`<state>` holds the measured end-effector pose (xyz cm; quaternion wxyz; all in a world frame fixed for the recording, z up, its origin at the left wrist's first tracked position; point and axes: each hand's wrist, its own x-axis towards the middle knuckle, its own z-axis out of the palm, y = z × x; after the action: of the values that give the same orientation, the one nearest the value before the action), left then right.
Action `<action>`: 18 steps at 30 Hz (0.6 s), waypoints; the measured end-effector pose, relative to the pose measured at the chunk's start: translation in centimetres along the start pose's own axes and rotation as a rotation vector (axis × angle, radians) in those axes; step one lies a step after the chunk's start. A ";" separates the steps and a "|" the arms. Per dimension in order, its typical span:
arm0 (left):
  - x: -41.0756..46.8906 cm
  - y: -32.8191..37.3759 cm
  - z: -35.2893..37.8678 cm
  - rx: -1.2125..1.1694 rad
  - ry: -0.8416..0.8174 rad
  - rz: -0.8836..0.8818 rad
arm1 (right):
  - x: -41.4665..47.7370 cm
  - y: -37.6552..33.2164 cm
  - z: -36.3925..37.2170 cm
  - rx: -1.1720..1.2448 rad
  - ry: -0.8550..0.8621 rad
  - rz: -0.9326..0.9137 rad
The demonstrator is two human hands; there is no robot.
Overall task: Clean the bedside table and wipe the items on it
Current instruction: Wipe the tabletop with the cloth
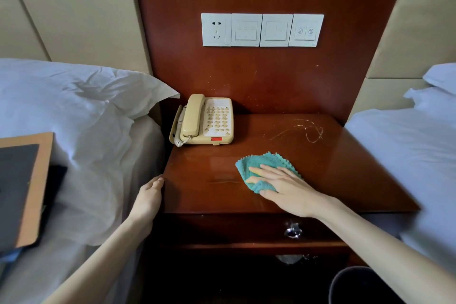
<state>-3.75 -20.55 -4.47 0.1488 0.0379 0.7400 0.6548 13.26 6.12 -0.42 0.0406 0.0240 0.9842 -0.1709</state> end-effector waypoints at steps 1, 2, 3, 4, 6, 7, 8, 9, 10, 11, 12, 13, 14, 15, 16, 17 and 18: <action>0.0 0.0 0.0 -0.001 0.001 -0.001 | 0.2 -0.2 0.2 -0.008 -0.004 -0.013; 0.0 0.0 0.0 -0.002 0.003 -0.001 | 0.5 -0.5 0.3 -0.015 -0.008 -0.028; 0.0 0.0 0.1 -0.006 0.003 -0.002 | 0.8 -0.9 0.5 -0.020 -0.011 -0.042; 0.0 0.0 0.0 -0.010 0.004 -0.006 | 1.2 -1.4 0.6 -0.023 -0.015 -0.057; 0.0 0.0 0.0 -0.018 0.008 -0.014 | 2.2 -2.4 0.9 -0.024 -0.024 -0.087; 0.0 0.0 0.0 -0.019 0.010 -0.014 | 2.7 -3.1 1.0 -0.022 -0.030 -0.105; 0.0 0.0 0.0 -0.021 0.015 -0.013 | 3.3 -3.8 1.1 -0.021 -0.038 -0.123; 0.0 0.0 0.1 -0.027 0.021 -0.011 | 4.0 -4.5 1.3 -0.024 -0.050 -0.142; 0.0 0.0 0.1 -0.037 0.027 -0.007 | 4.6 -5.3 1.4 -0.032 -0.061 -0.161; -0.1 0.0 0.2 -0.054 0.030 -0.003 | 5.4 -6.2 1.6 -0.043 -0.070 -0.179; -0.1 0.1 0.2 -0.073 0.032 -0.004 | 6.1 -7.0 1.8 -0.056 -0.078 -0.197; -0.2 0.1 0.3 -0.090 0.034 -0.008 | 6.9 -7.8 2.0 -0.071 -0.085 -0.213; -0.1 0.1 0.3 -0.097 0.036 -0.014 | 7.6 -8.5 2.2 -0.083 -0.089 -0.226; -0.1 0.1 0.3 -0.098 0.037 -0.020 | 8.2 -9.1 2.3 -0.094 -0.090 -0.237; 0.0 0.1 0.2 -0.089 0.038 -0.028 | 8.7 -9.6 2.4 -0.099 -0.089 -0.245; 0.0 0.1 0.2 -0.078 0.039 -0.034 | 9.1 -9.8 2.4 -0.100 -0.088 -0.250; 0.0 0.1 0.2 -0.069 0.041 -0.036 | 9.3 -9.9 2.4 -0.096 -0.089 -0.253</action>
<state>-3.72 -20.33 -4.44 0.1463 0.0060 0.7203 0.6780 3.58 -3.72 -0.21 0.0633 -0.1098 0.9836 -0.1281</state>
